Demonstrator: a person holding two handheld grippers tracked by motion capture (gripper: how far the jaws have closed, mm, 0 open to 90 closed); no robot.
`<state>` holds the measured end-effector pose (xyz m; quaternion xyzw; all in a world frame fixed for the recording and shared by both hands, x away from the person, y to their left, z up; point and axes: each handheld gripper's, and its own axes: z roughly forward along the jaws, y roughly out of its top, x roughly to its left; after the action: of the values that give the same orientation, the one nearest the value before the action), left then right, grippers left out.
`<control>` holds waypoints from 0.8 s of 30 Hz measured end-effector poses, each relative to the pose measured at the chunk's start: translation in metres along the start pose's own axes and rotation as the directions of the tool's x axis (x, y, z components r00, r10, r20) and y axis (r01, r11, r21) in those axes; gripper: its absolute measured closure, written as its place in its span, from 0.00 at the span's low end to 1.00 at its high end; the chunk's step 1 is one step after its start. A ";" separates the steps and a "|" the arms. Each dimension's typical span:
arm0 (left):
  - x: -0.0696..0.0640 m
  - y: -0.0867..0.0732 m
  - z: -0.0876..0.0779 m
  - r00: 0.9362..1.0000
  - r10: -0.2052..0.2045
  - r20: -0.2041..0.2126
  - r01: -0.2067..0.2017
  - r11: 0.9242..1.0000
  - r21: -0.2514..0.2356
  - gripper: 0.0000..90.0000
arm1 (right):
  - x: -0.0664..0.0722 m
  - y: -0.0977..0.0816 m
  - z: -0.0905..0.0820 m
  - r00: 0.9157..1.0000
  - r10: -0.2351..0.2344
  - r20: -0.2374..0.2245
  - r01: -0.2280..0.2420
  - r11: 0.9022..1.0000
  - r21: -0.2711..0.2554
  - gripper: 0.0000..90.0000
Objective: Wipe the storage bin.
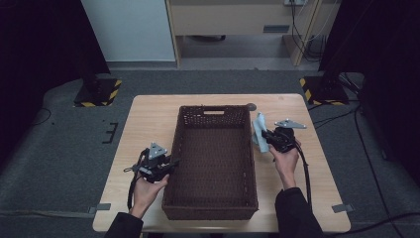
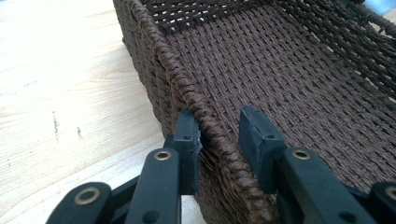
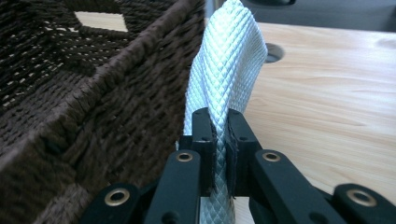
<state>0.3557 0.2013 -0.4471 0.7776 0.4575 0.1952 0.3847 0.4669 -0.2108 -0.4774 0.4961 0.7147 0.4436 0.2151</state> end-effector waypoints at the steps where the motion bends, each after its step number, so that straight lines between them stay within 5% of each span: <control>1: -0.001 0.000 0.000 1.000 0.003 -0.005 -0.003 1.000 -0.001 0.76 | 0.001 -0.001 0.003 1.000 -0.005 -0.002 0.005 1.000 0.008 0.94; 8: -0.001 0.000 0.001 1.000 0.009 -0.012 -0.010 1.000 -0.004 0.76 | 0.000 -0.016 0.036 1.000 0.009 0.000 -0.009 0.997 0.076 0.94; 14: -0.001 0.000 0.002 1.000 -0.003 -0.007 0.003 1.000 -0.010 0.76 | 0.002 -0.013 0.050 0.999 0.026 -0.046 -0.021 0.994 0.103 0.94; 18: 0.000 0.000 0.002 1.000 -0.006 -0.004 0.005 1.000 -0.011 0.75 | 0.002 0.004 0.039 0.993 0.057 -0.106 -0.057 0.998 0.008 0.95; 24: 0.000 -0.001 0.002 1.000 -0.009 -0.004 0.009 1.000 -0.013 0.75 | 0.006 0.035 0.022 0.993 -0.010 -0.118 -0.002 0.995 -0.099 0.95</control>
<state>0.3563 0.2008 -0.4486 0.7727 0.4603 0.1980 0.3898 0.4985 -0.1920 -0.4582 0.4564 0.7042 0.5066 0.1977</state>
